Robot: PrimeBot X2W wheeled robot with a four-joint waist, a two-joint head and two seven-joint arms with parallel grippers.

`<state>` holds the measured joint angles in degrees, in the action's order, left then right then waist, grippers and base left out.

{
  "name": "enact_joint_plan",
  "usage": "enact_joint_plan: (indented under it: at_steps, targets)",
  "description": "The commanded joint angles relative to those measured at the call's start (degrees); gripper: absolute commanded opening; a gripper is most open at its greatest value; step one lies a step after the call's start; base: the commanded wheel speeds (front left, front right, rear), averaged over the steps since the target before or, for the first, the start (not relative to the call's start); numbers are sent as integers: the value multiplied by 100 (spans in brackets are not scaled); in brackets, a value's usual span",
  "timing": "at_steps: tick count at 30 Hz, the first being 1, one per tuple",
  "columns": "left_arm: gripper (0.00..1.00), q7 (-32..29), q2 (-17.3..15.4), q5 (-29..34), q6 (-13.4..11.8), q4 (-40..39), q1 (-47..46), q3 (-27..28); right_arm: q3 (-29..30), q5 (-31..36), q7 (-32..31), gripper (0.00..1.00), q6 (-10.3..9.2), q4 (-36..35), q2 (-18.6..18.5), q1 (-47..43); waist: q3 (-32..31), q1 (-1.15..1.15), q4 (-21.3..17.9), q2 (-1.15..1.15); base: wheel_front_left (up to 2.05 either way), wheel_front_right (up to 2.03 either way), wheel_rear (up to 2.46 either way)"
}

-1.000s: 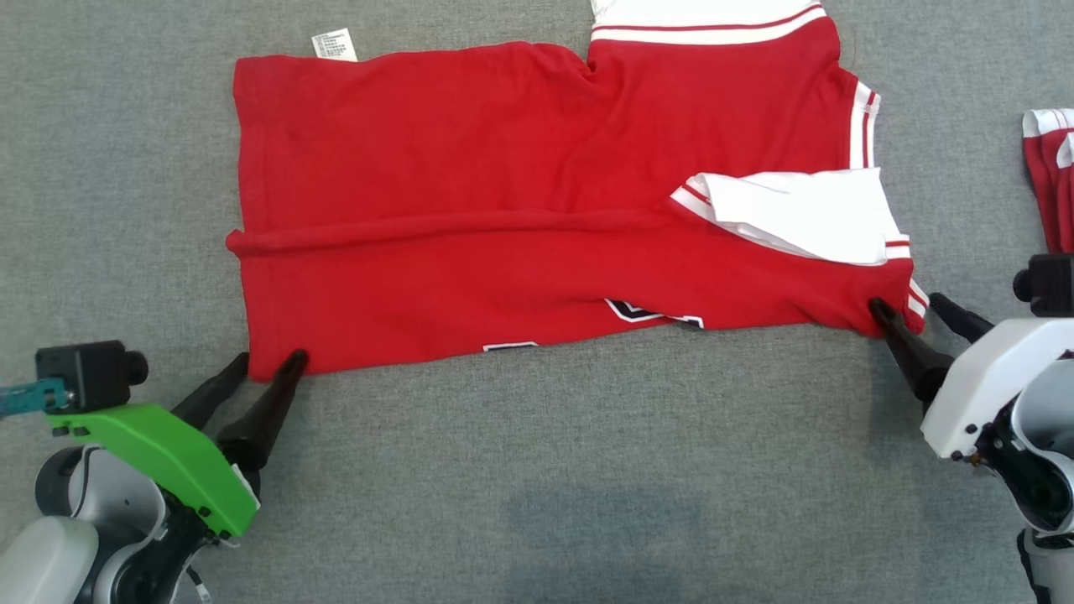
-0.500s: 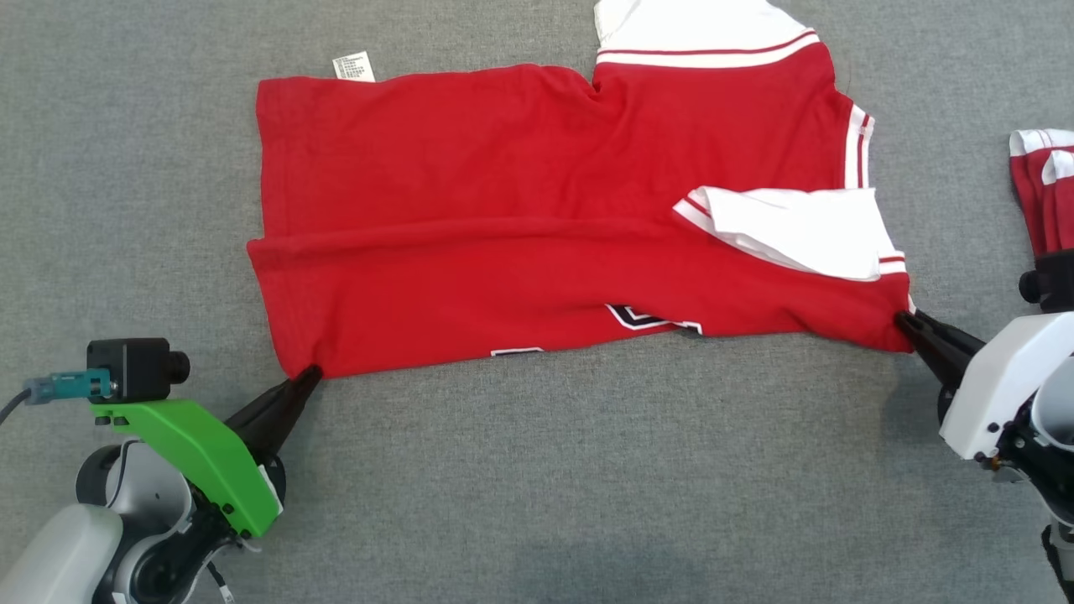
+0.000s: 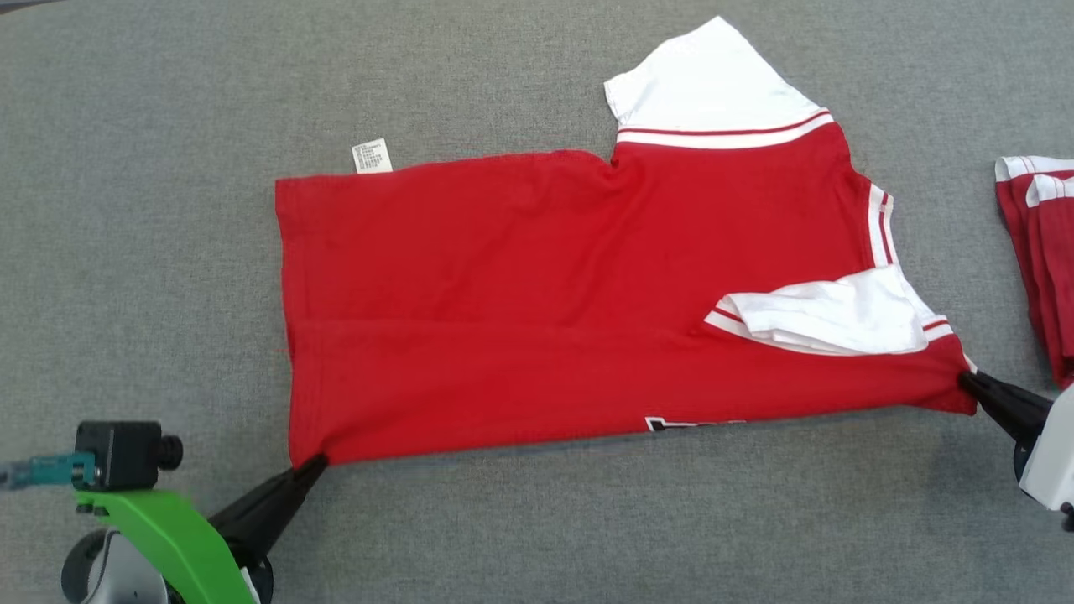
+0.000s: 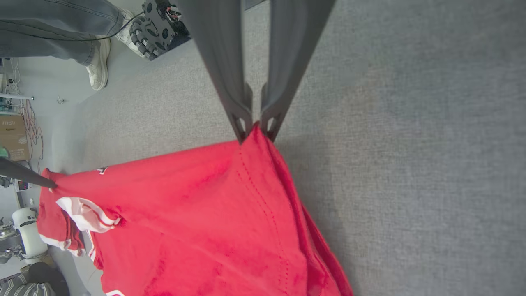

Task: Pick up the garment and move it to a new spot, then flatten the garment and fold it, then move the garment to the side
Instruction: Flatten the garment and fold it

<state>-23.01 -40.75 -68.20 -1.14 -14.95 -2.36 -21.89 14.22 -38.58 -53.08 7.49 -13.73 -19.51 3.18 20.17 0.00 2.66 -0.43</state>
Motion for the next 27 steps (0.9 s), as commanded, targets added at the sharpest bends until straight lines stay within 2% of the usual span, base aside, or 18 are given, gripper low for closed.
enact_joint_plan:
  at_steps: [1, 4, 5, 6, 7, 10, 13, 16, 19, 21, 26, 27]
  targets:
    - [0, 104, 11, -52, -73, -82, 236, 42, 74, -20, -27, 0, 0, -54, 27, -137, 20, 0, 3, 43, 0, 0, 0]
    - [0, 328, 113, 57, -183, -133, 574, 0, 140, 124, 40, 0, 0, -77, 57, -381, 96, 0, 22, 43, 0, 0, 0]
    - [10, 393, 178, 80, -215, -132, 640, -36, 153, 226, 93, 5, 0, -83, 35, -433, 133, 0, 40, 43, 0, 0, 0]
    - [55, 433, 244, 95, -249, -140, 687, -81, 152, 299, 114, 100, 0, -73, 23, -489, 165, 0, 60, 43, 0, 0, 0]
    - [100, 453, 269, 131, -280, -154, 721, -113, 131, 343, 124, 100, 0, -91, 1, -518, 195, 0, 77, 43, 0, 0, 0]
    - [100, 547, 204, 283, -402, -248, 772, -58, 189, 441, 192, 100, 1, -310, -68, -289, 286, 0, 101, 43, 0, 0, 0]
    - [100, 611, -49, 391, -505, -363, 691, 193, 210, 522, 161, 100, 1, -596, -200, 119, 422, 0, 132, 43, 0, 0, 0]
    - [100, 521, -309, 502, -551, -409, 234, 463, 87, 690, 8, 100, 1, -751, -342, 896, 629, 0, 197, 43, 0, 0, 0]
    - [100, 160, -380, 514, -497, -246, -539, 437, -173, 973, -208, 100, 1, -514, -418, 1854, 920, 0, 318, 43, 0, 0, 0]
    - [100, -102, -291, 606, -421, -16, -1259, 308, -299, 1252, -232, 100, 1, -200, -388, 2576, 1135, 0, 436, 43, 0, 0, 0]
    - [100, -720, 199, 782, -208, 751, -2862, -225, -662, 2020, -161, 100, 1, 736, -78, 4040, 1644, 0, 730, 43, 0, 0, 0]
    - [100, -889, 402, 873, -81, 1092, -3323, -428, -825, 2223, -87, 100, 1, 1115, 58, 4492, 1800, 0, 826, 43, 0, 0, 0]
